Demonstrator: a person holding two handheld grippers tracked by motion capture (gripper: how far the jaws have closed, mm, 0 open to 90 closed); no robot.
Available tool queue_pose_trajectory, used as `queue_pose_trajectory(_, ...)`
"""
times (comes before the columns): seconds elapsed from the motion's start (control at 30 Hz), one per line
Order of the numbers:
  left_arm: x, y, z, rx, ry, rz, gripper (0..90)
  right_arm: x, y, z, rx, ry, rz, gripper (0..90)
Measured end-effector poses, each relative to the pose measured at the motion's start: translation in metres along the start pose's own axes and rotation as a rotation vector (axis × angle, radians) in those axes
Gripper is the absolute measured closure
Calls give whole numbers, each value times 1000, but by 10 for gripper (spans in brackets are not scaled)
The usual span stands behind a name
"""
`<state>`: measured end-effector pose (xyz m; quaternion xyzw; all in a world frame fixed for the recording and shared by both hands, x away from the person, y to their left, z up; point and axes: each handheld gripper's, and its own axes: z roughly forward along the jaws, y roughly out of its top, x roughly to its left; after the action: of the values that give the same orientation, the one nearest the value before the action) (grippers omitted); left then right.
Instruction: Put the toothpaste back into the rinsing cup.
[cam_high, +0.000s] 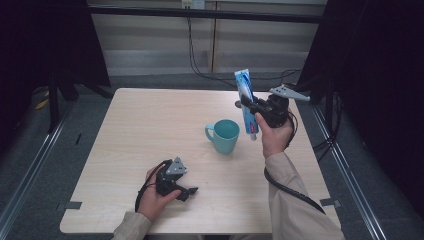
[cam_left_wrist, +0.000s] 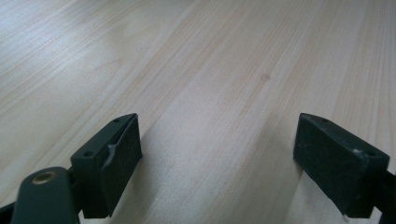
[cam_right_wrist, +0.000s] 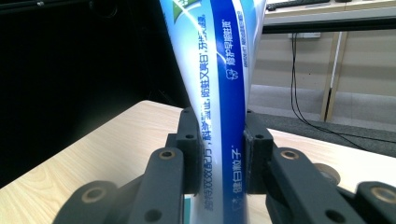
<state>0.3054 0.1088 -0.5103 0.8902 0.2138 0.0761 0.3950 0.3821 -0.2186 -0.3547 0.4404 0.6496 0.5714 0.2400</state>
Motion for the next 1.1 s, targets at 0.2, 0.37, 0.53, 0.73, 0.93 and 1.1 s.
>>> queue_pose_trajectory(0.2,0,0,0,0,-2,0,148,2,0,5,2,-1,-3,735)
queue_pose_trajectory(0.37,0,0,0,0,-1,0,148,3,1,9,-2,3,-5,734)
queue_pose_trajectory(0.53,0,0,0,-1,-2,0,148,3,2,12,-4,7,-5,733)
queue_pose_trajectory(0.73,0,0,0,-1,-1,0,148,5,2,18,-10,15,-4,733)
queue_pose_trajectory(0.93,0,0,0,0,-2,-1,148,8,3,23,-11,22,-9,733)
queue_pose_trajectory(1.1,0,0,0,1,0,0,148,9,4,26,-10,27,-11,733)
